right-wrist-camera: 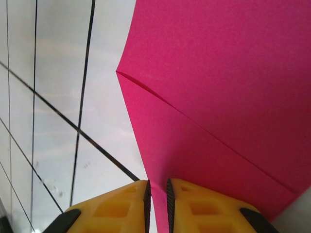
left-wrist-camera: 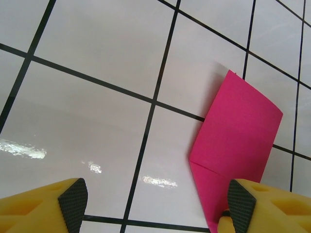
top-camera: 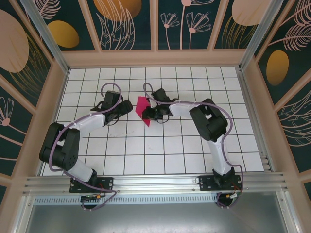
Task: Fold a paper plane with a square sheet of paper (pick it up from the middle)
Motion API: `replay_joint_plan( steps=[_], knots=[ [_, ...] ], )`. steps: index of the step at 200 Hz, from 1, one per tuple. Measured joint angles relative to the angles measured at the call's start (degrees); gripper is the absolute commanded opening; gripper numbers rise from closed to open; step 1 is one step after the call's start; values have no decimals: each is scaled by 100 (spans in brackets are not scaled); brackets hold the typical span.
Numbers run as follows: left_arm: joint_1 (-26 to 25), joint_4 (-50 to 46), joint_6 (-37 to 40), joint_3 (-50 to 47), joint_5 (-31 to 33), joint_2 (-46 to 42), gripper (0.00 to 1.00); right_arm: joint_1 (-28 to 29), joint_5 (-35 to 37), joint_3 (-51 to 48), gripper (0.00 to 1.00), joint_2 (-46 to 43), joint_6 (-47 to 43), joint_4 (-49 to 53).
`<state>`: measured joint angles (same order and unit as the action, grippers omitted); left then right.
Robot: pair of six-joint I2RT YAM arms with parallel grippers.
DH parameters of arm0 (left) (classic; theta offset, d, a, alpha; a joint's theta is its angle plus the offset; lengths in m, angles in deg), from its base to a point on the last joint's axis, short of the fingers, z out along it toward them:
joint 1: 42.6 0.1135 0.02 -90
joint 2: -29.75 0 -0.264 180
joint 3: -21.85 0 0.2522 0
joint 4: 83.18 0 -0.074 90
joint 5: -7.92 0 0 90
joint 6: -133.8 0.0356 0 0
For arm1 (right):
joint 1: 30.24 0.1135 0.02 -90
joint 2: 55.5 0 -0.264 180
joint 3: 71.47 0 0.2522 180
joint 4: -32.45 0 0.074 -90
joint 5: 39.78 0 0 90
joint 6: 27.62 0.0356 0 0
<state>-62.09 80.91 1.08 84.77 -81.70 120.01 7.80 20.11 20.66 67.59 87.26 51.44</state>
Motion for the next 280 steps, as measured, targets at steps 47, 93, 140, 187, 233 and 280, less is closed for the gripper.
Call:
replay_joint_plan(
  steps=[47, 93, 140, 187, 233, 280],
  knots=[
    [0, 76, 22, -17, -151, -33, 79, -492, -245, -540, 22, -568, -1825, 844],
    [0, 278, -4, -142, -321, -120, 80, -664, 4, -905, 28, -1523, -1987, 1014],
    [0, 649, -304, -402, -509, -166, 80, -234, 782, -1757, 27, -2168, 490, 13],
    [0, 835, -409, -404, -643, -166, 81, -177, 1228, -1810, 26, -1836, 1493, -297],
    [0, 962, -474, -452, -817, -166, 81, -195, 1709, -1574, 26, -1294, 1602, -267],
    [0, 1058, -540, -490, -1108, -162, 81, -210, 1440, -1604, 23, -1143, 568, -660]
  ],
)
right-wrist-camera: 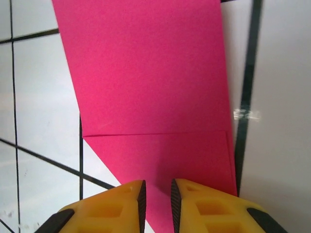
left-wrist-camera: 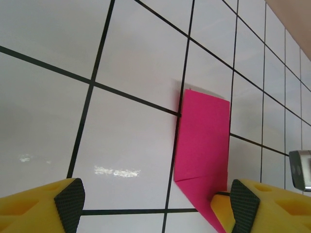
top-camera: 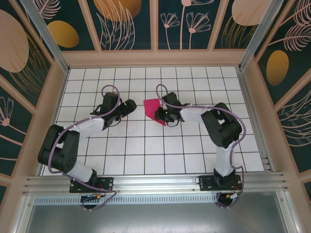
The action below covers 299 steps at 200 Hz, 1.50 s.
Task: Fold a paper plane with a square sheet of paper (pick it up from the middle)
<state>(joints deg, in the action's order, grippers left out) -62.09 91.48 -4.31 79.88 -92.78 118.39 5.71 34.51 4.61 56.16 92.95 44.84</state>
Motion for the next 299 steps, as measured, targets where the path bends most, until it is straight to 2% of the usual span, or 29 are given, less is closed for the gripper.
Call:
replay_joint_plan(
  steps=[35, 61, 94, 148, 230, 268, 299],
  knots=[
    [0, 90, -9, -17, -197, 24, 80, -46, -398, -538, 22, -299, -1423, -332],
    [0, 225, -68, -116, -304, 35, 80, -140, -584, -848, 26, -715, -1744, -114],
    [-44, 341, -208, -240, -398, 50, 80, -289, -640, -782, 26, -1014, -1082, -251],
    [-328, 713, -619, -378, -581, 129, 77, -286, -643, -730, 25, -863, 258, -529],
    [-863, 1399, -1561, -608, -916, 446, 64, -391, -702, -772, 24, -369, 894, -743],
    [-999, 1637, -1880, -658, -1029, 608, 58, -695, -1121, -1084, 21, -369, 1176, -1235],
    [-1056, 1838, -2061, -656, -1104, 833, 58, -835, -1375, -1276, 21, -361, 1331, -1580]
  ],
)
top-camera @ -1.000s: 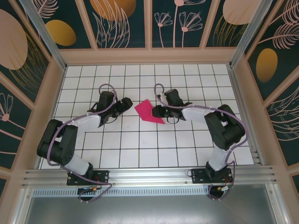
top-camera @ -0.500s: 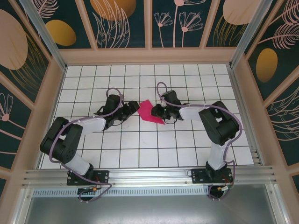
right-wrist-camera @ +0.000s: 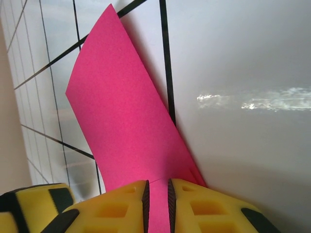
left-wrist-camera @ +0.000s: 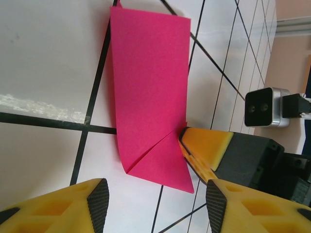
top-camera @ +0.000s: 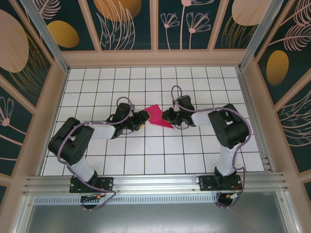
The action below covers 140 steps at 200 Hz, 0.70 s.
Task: Fold a paper plane with a square sheet of paper (pick it up from the middle)
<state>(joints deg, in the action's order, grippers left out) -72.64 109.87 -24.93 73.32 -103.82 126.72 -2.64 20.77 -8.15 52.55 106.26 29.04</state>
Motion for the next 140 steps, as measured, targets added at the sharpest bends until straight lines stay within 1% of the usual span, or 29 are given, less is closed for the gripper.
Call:
replay_joint_plan(
  steps=[24, 54, 79, 96, 140],
  knots=[
    [-59, 35, -111, 31, -57, 188, 57, -74, -168, -122, 21, 20, 109, -271],
    [-103, 68, -219, 98, -149, 391, 54, -146, -354, -249, 21, 57, 221, -590],
    [-127, 129, -264, 201, -205, 503, 50, -179, -437, -326, 21, 76, 304, -782],
    [-127, 155, -293, 267, -238, 584, 44, -192, -468, -356, 21, 76, 310, -837],
    [-127, 170, -302, 461, -317, 778, 43, -208, -501, -372, 21, 79, 319, -861]
  ],
)
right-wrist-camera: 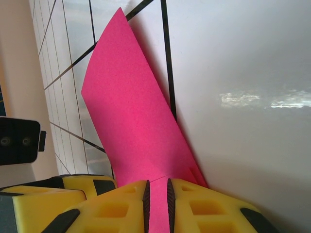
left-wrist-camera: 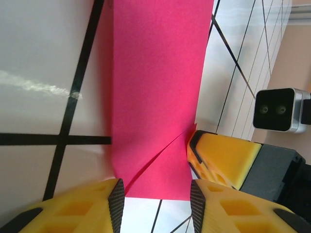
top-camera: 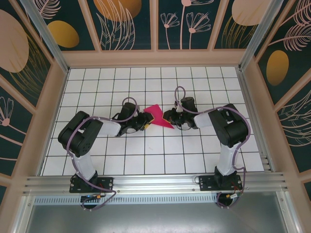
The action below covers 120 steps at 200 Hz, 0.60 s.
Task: Fold a paper plane with a square sheet of paper (pick it up from the middle)
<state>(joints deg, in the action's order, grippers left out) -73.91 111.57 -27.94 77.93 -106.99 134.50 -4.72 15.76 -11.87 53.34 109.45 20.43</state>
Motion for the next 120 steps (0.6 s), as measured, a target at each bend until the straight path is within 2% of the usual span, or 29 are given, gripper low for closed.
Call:
replay_joint_plan(
  steps=[65, 120],
  knots=[
    [0, -98, 33, 120, 52, 44, 55, -22, -24, -33, 20, 7, 4, -79],
    [-22, -267, 52, 151, 111, -13, 54, -177, -273, -251, 20, 26, 216, -452]
  ],
)
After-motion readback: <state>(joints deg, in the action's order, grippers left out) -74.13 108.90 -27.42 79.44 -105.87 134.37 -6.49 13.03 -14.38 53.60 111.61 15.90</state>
